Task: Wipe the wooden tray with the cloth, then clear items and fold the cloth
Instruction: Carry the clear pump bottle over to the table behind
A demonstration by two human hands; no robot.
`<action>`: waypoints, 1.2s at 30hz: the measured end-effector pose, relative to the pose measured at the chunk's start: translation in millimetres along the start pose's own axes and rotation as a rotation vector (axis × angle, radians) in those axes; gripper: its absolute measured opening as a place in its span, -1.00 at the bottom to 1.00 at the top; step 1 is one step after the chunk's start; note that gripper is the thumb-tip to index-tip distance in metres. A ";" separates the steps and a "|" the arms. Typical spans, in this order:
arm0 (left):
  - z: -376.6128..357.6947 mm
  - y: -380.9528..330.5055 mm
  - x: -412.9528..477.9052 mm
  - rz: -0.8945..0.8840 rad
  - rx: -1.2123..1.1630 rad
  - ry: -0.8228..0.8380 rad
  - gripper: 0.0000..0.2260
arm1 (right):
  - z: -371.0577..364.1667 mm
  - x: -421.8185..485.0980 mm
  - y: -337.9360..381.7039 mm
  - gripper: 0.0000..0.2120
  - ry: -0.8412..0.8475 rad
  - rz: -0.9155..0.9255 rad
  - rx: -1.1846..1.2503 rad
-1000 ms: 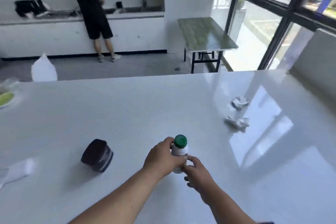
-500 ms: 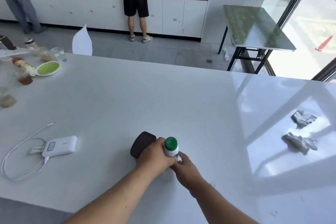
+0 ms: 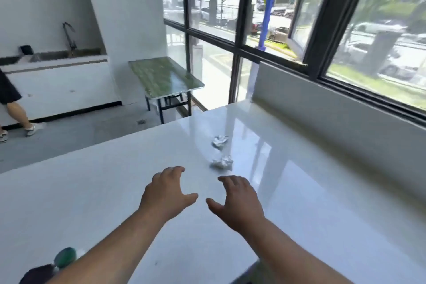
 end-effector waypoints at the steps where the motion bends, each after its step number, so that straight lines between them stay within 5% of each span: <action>1: -19.7 -42.8 4.5 -0.079 0.013 0.020 -0.21 | 25.0 -14.4 -42.8 -0.20 -0.044 -0.060 -0.074; 8: -162.8 -334.7 -43.5 -0.523 0.066 0.235 -0.16 | 155.6 -203.7 -327.3 -0.12 -0.170 -0.605 -0.187; 18: -403.3 -711.1 -289.5 -0.946 0.138 0.562 -0.19 | 232.5 -569.3 -623.8 -0.32 -0.270 -1.157 -0.013; 26: -502.4 -879.1 -436.7 -1.152 0.206 0.718 -0.17 | 279.6 -737.0 -740.9 -0.42 -0.411 -1.458 0.087; 31: -576.1 -972.9 -509.7 -1.258 0.204 0.773 -0.09 | 263.5 -808.7 -814.5 -0.48 -0.673 -1.672 0.426; 36: -644.3 -1024.4 -550.1 -1.280 0.114 0.851 0.16 | 236.5 -839.4 -879.5 -0.30 -0.868 -1.746 0.844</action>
Point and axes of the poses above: each hand's wrist, its own x-axis towards the middle knuckle, its own z-axis out of the back of the hand, y = z × x, the point moved 6 cm from there along x, towards the middle knuckle, and after that the axes turned 1 degree about -x, right-handed, at the moved point
